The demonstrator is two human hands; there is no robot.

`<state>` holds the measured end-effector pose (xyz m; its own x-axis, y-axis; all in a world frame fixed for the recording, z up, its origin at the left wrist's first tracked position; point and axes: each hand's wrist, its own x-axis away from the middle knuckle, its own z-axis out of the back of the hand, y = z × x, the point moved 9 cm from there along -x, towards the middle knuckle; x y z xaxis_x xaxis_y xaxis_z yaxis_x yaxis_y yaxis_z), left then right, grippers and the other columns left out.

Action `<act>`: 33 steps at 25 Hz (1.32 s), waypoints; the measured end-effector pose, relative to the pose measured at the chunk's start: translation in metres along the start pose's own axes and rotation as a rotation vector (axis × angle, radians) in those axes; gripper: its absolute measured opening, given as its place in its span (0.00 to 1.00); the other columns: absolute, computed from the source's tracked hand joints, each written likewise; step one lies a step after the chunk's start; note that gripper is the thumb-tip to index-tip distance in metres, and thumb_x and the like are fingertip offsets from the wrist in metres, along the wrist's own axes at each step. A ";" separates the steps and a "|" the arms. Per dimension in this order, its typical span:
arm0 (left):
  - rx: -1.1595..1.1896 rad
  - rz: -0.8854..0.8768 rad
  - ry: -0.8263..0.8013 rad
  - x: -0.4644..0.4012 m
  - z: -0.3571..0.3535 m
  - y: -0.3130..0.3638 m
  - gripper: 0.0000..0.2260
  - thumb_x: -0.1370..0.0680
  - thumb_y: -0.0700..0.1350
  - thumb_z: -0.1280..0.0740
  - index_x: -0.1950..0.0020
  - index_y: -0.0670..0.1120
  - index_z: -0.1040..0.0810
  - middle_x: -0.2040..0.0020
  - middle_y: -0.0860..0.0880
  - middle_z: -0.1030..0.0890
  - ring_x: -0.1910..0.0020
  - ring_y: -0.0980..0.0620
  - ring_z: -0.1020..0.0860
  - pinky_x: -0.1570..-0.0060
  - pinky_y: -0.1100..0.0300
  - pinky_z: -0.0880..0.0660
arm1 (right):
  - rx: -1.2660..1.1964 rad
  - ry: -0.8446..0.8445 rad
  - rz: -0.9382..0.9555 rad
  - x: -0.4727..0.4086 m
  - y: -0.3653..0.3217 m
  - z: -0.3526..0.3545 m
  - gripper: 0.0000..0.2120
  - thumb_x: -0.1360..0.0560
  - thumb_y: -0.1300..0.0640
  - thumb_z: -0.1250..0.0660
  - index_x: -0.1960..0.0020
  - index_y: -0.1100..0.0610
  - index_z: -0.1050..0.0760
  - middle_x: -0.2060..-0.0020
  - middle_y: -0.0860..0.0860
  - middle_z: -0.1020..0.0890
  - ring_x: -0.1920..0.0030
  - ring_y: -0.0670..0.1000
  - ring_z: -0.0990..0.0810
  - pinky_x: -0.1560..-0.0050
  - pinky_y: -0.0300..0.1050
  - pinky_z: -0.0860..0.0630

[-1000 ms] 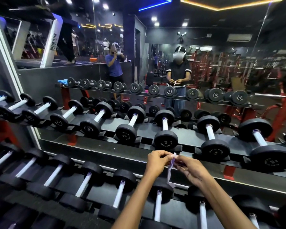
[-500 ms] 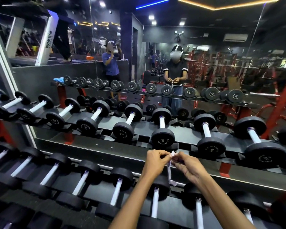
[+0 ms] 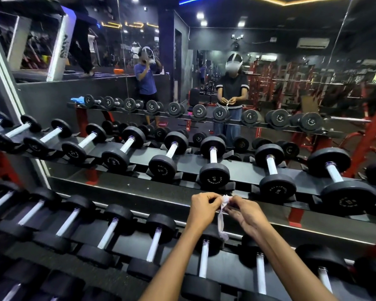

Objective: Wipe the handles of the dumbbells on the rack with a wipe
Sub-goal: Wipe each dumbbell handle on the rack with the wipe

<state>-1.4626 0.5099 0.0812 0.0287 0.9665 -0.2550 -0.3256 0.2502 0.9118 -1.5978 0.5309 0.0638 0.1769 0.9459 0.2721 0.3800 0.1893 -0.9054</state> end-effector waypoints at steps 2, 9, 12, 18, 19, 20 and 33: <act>0.012 0.038 0.056 -0.001 0.006 -0.004 0.07 0.23 0.42 0.31 0.56 0.42 0.15 0.63 0.47 0.17 0.69 0.63 0.27 0.66 0.73 0.32 | -0.034 0.025 -0.004 -0.001 0.002 0.004 0.10 0.26 0.71 0.43 0.65 0.66 0.29 0.68 0.58 0.24 0.66 0.53 0.25 0.72 0.36 0.22; 0.102 0.341 0.162 -0.006 0.012 -0.047 0.11 0.18 0.41 0.47 0.56 0.44 0.27 0.59 0.45 0.24 0.56 0.44 0.26 0.58 0.54 0.29 | 0.142 0.038 0.086 0.001 -0.001 0.014 0.14 0.21 0.63 0.51 0.64 0.59 0.34 0.74 0.52 0.25 0.69 0.54 0.25 0.68 0.45 0.22; 0.078 0.331 0.144 -0.004 0.005 -0.043 0.11 0.17 0.40 0.48 0.50 0.42 0.27 0.53 0.43 0.23 0.53 0.46 0.27 0.59 0.59 0.36 | 0.239 -0.040 0.138 0.005 0.000 0.003 0.15 0.19 0.56 0.46 0.58 0.62 0.28 0.70 0.56 0.20 0.71 0.53 0.21 0.67 0.44 0.23; 0.208 0.391 0.027 0.002 -0.009 -0.045 0.11 0.19 0.49 0.38 0.45 0.43 0.24 0.52 0.44 0.20 0.57 0.49 0.23 0.61 0.64 0.27 | 0.427 0.000 0.183 -0.012 0.007 0.009 0.11 0.30 0.66 0.32 0.49 0.67 0.26 0.59 0.62 0.18 0.69 0.51 0.18 0.75 0.38 0.27; 0.206 0.381 -0.020 0.003 -0.013 -0.044 0.10 0.21 0.48 0.34 0.45 0.44 0.24 0.53 0.46 0.20 0.58 0.50 0.22 0.62 0.65 0.25 | 0.438 0.048 0.171 -0.019 0.011 0.015 0.15 0.31 0.64 0.29 0.47 0.66 0.27 0.55 0.62 0.18 0.65 0.54 0.17 0.73 0.39 0.27; 0.181 0.365 -0.056 0.002 -0.017 -0.046 0.10 0.23 0.45 0.31 0.44 0.44 0.24 0.53 0.46 0.19 0.56 0.50 0.21 0.59 0.62 0.25 | 0.435 0.064 0.167 -0.023 0.013 0.018 0.17 0.32 0.63 0.28 0.46 0.65 0.28 0.54 0.62 0.18 0.62 0.56 0.17 0.71 0.41 0.26; 0.466 0.689 0.048 0.013 -0.012 -0.083 0.11 0.17 0.39 0.42 0.58 0.42 0.26 0.62 0.47 0.24 0.66 0.54 0.25 0.69 0.63 0.27 | 0.145 -0.114 -0.328 -0.012 0.055 0.012 0.01 0.24 0.68 0.37 0.53 0.67 0.27 0.60 0.60 0.22 0.64 0.56 0.21 0.73 0.45 0.21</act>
<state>-1.4468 0.5011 -0.0018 -0.0778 0.9110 0.4049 0.1691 -0.3882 0.9059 -1.5894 0.5333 0.0066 -0.0385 0.8506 0.5244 0.2660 0.5145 -0.8152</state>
